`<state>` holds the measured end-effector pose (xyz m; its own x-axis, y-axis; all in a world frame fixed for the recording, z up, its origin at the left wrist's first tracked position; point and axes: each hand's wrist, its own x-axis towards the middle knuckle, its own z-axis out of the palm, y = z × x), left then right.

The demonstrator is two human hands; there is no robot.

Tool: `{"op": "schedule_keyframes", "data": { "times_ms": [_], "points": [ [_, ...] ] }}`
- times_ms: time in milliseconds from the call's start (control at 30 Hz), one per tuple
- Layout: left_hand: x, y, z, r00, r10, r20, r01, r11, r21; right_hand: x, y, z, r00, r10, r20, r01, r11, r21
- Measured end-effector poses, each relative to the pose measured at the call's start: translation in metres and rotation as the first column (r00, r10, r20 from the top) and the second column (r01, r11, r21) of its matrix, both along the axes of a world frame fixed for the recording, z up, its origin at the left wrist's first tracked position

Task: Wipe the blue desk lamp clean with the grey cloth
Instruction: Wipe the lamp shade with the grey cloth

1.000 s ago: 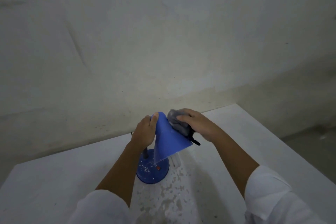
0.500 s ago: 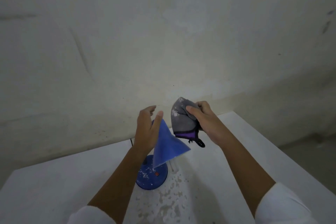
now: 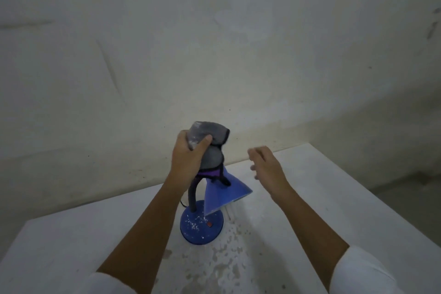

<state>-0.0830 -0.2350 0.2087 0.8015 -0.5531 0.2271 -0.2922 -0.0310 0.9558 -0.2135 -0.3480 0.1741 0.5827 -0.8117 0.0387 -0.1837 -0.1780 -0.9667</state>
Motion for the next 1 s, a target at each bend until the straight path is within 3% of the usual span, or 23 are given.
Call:
{"op": "schedule_keyframes", "data": {
  "times_ms": [100, 200, 333, 500, 667, 767, 867, 1000],
  "points": [
    [0.013, 0.003, 0.003, 0.946, 0.173, 0.275, -0.160, 0.985, -0.068, -0.010, -0.004, -0.031, 0.954, -0.127, -0.270, 0.128, 0.992, -0.015],
    [0.028, -0.006, -0.007, 0.791, 0.107, 0.602, -0.122, 0.992, -0.016, -0.014, 0.003, -0.043, 0.937, -0.013, -0.348, 0.090, 0.974, 0.207],
    [0.016, -0.020, -0.027, 0.681, -0.115, 0.723, -0.192, 0.925, 0.327, -0.014, 0.011, -0.043, 0.998, 0.050, -0.038, -0.017, 0.800, 0.599],
    [-0.002, -0.023, -0.043, 0.465, -0.345, 0.815, -0.344, 0.778, 0.525, -0.011, 0.009, -0.044, 0.994, -0.057, 0.093, -0.021, 0.735, 0.678],
    [-0.005, -0.019, -0.044, 0.441, -0.535, 0.721, -0.279, 0.682, 0.676, -0.007, 0.005, -0.048, 0.982, -0.105, 0.157, -0.044, 0.680, 0.731],
    [-0.008, -0.012, -0.042, 0.520, -0.616, 0.592, -0.096, 0.647, 0.756, -0.006, 0.002, -0.053, 0.978, -0.115, 0.171, -0.052, 0.664, 0.746],
    [-0.011, -0.001, -0.035, 0.527, -0.706, 0.474, 0.158, 0.629, 0.761, -0.005, 0.001, -0.061, 0.979, -0.105, 0.174, -0.064, 0.652, 0.756],
    [-0.019, 0.020, -0.018, 0.523, -0.847, 0.096, 0.483, 0.387, 0.785, -0.006, -0.002, -0.063, 0.974, -0.126, 0.189, -0.070, 0.627, 0.776]
  ]
}}
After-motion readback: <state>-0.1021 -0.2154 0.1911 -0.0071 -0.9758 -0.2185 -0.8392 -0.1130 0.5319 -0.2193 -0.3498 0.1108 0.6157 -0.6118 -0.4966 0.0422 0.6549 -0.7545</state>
